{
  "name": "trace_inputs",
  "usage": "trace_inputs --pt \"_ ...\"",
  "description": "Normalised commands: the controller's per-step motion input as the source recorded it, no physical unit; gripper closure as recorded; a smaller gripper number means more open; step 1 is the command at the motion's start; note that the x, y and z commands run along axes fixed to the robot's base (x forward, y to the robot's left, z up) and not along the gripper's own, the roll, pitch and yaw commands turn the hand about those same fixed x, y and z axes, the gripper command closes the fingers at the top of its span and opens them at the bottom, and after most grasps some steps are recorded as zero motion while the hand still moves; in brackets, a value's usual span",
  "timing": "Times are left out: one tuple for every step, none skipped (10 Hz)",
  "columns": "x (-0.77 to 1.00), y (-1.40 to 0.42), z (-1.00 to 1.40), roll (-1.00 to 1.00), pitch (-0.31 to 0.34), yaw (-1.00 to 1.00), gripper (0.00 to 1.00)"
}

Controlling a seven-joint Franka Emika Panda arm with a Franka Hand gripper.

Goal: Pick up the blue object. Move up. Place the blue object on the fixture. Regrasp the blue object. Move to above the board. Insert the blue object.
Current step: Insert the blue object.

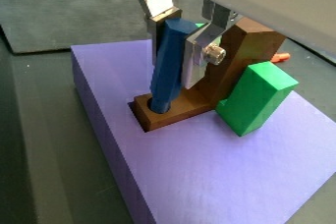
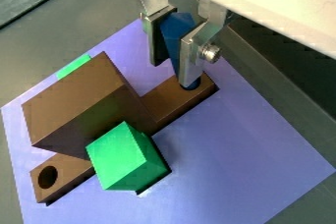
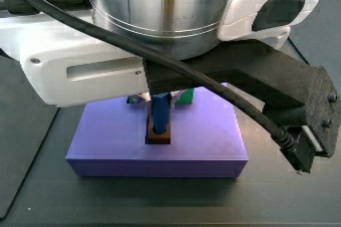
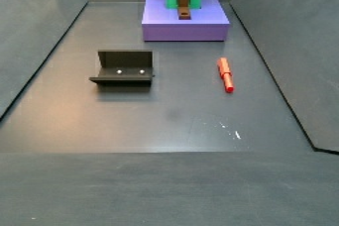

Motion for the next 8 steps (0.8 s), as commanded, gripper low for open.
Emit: trace_inputs --pt "0.37 0.00 -0.61 0.23 0.004 0.00 1.00" --pt "0.26 0.00 -0.40 0.03 0.036 0.00 1.00" --pt "0.16 -0.21 -0.21 -0.21 0.044 0.00 1.00" --pt "0.20 -0.34 -0.18 -0.34 0.027 0.00 1.00" --pt "0.25 -0.37 -0.19 -0.36 0.027 0.02 1.00" --pt "0.31 -0.20 -0.27 -0.19 0.016 0.00 1.00" --pt "0.46 0.00 -0.29 0.06 0.070 0.00 1.00" --pt "0.49 0.06 -0.39 0.19 0.071 0.00 1.00"
